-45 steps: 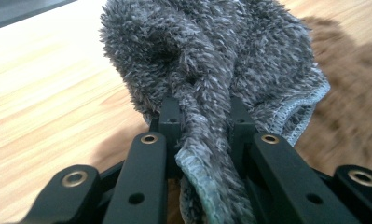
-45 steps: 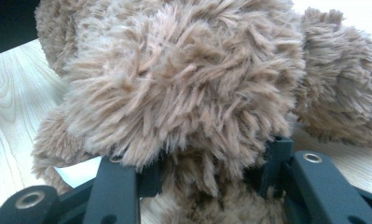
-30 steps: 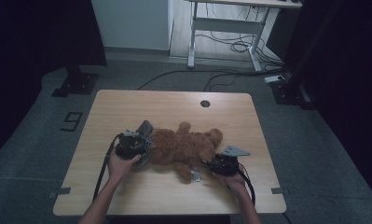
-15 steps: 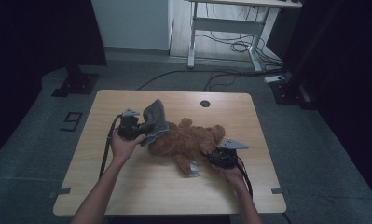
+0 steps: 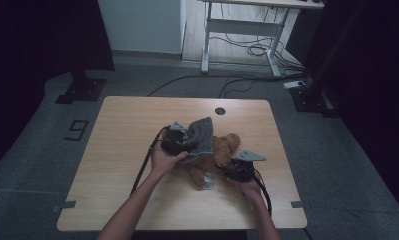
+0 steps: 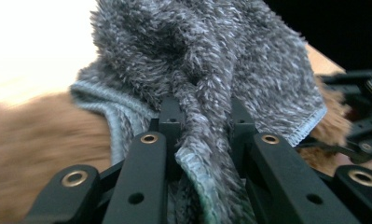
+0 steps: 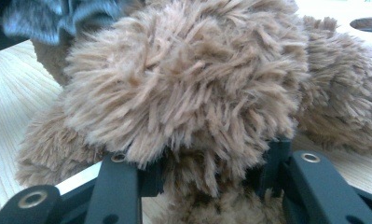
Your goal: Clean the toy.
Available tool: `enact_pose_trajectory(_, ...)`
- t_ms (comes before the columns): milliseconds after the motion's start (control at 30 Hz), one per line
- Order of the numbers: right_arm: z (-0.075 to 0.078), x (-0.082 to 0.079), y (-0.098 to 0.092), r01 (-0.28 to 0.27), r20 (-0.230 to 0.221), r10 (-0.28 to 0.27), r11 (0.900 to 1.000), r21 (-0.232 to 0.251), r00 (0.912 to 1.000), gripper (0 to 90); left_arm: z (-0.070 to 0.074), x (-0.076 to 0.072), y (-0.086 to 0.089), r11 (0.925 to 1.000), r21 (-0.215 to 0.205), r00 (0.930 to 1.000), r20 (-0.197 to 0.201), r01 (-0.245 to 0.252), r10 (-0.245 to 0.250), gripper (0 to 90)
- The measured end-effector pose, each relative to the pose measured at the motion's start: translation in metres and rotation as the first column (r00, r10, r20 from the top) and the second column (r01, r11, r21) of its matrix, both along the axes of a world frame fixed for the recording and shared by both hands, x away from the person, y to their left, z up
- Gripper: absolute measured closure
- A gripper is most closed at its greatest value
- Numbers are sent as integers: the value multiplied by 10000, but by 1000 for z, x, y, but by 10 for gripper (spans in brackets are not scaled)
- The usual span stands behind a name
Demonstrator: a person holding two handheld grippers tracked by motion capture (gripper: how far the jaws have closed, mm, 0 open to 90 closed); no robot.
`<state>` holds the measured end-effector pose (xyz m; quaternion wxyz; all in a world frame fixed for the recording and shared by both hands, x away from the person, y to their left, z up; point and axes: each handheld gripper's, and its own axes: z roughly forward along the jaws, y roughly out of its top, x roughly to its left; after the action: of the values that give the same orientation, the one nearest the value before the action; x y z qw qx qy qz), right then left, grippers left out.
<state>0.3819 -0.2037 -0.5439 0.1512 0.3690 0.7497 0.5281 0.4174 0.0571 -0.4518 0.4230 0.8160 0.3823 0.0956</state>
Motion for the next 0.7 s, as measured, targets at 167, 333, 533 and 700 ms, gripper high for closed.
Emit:
enact_pose_trajectory(167,0,-1,0,42,-40,-42,10000,25,10000,544,2,-3,-32,9975,-356,9981,-88,608,-612,737)
enact_pose_trajectory(333,0,0,-1,10,-50,-10,10000,37,10000,544,2,-8,-62,9941,-6,9941,32,1080,-1080,736)
enact_pose_trajectory(533,-1,-1,-1,-14,-59,14,10000,13,10000,543,-1,-9,-50,9967,213,9969,105,779,-781,737)
enact_pose_trajectory(700,-1,-1,-1,-22,-56,22,10000,70,10000,543,3,-12,-16,9985,539,9991,411,-57,35,740)
